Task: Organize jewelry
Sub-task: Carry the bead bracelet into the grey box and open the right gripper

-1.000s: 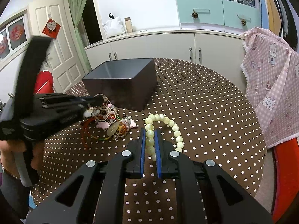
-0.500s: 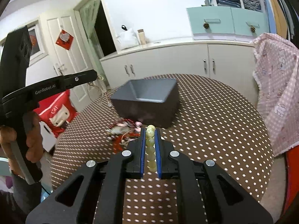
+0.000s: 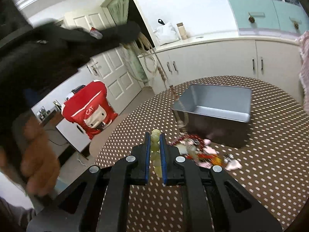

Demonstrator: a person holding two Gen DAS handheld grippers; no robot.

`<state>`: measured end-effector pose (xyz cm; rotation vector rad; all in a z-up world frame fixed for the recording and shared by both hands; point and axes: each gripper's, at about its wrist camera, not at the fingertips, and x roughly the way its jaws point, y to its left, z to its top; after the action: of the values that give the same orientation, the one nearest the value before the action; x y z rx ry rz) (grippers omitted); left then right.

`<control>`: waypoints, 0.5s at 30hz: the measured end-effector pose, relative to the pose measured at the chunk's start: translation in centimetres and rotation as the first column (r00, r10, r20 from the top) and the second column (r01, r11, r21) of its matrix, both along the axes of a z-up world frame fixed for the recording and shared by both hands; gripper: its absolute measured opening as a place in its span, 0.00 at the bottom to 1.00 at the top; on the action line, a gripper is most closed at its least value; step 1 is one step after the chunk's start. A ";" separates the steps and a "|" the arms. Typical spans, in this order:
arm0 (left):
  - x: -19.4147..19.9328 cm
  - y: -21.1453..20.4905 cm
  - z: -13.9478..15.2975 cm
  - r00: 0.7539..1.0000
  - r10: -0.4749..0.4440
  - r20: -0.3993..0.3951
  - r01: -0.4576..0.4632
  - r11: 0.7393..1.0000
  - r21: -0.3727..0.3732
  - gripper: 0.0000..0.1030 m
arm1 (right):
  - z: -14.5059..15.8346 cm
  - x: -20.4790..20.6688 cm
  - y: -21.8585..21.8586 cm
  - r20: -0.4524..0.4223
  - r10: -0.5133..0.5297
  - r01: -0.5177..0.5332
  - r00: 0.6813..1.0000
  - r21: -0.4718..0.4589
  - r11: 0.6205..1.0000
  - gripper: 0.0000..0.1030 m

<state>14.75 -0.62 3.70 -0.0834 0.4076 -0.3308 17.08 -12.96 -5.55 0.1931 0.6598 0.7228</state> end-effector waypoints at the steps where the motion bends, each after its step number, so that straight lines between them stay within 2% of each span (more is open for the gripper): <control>1: -0.2 0.1 0.3 1.000 0.002 0.010 -0.002 1.000 -0.001 0.03 | 0.2 0.2 0.1 0.004 -0.024 0.024 1.000 0.000 1.000 0.08; 5: -1.2 1.3 1.2 0.999 0.005 0.042 -0.004 1.000 -0.021 0.03 | 1.9 1.0 -1.1 0.061 -0.132 0.129 0.989 0.049 0.990 0.08; 10: -1.2 1.7 2.3 0.998 -0.017 0.067 0.021 0.999 -0.050 0.03 | 4.4 2.0 -1.9 0.148 -0.198 0.185 0.969 0.103 0.977 0.08; 15: 0.7 1.6 2.5 0.998 -0.005 0.060 0.009 0.999 -0.051 0.03 | 6.0 3.4 -2.9 0.199 -0.239 0.223 0.950 0.100 0.970 0.08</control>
<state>15.44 0.93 6.21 -0.1217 0.3401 -0.3499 20.49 -15.82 0.42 0.2561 0.4001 0.5329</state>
